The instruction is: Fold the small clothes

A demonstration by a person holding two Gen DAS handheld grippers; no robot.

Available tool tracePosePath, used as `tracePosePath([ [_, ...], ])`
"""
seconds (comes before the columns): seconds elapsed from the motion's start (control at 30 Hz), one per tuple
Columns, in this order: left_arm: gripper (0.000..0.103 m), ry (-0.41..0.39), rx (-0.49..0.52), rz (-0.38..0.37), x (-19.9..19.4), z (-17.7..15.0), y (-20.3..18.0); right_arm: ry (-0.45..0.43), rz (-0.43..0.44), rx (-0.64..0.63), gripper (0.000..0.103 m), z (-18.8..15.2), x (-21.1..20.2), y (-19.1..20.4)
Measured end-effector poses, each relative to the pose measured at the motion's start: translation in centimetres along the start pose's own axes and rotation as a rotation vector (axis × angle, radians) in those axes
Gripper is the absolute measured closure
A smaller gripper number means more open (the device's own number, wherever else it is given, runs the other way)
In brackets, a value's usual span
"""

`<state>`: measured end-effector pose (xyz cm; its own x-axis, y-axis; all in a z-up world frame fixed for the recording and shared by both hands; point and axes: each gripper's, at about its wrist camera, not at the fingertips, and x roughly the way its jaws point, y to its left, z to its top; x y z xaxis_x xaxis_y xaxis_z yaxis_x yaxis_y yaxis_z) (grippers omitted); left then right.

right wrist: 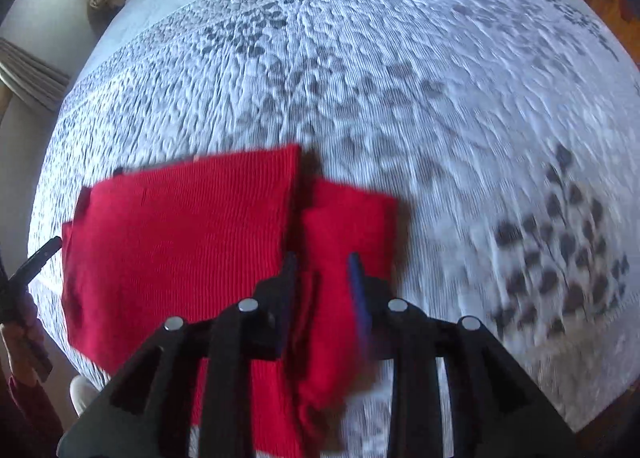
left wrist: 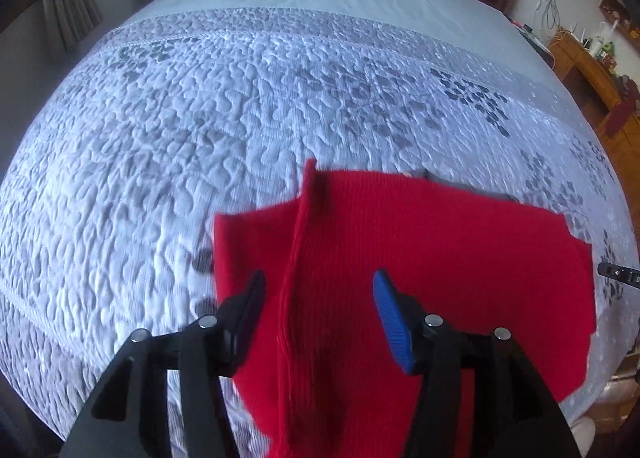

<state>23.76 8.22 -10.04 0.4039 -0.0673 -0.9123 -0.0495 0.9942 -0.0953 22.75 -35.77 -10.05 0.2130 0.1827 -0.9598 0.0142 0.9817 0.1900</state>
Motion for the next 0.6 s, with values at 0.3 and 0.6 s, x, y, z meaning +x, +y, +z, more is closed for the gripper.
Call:
tracePosePath([
  [0.3,0.044,-0.015,0.103,0.018,-2.2,-6.4,-2.8,0.004,0.017,-0.054,0.077,-7.6,-1.1,4.1],
  [0.6,0.044,0.016,0.119,0.057,0.2,-9.4,-1.8,0.085,0.015,-0.002,0.082,-11.5,2.4,2.6],
])
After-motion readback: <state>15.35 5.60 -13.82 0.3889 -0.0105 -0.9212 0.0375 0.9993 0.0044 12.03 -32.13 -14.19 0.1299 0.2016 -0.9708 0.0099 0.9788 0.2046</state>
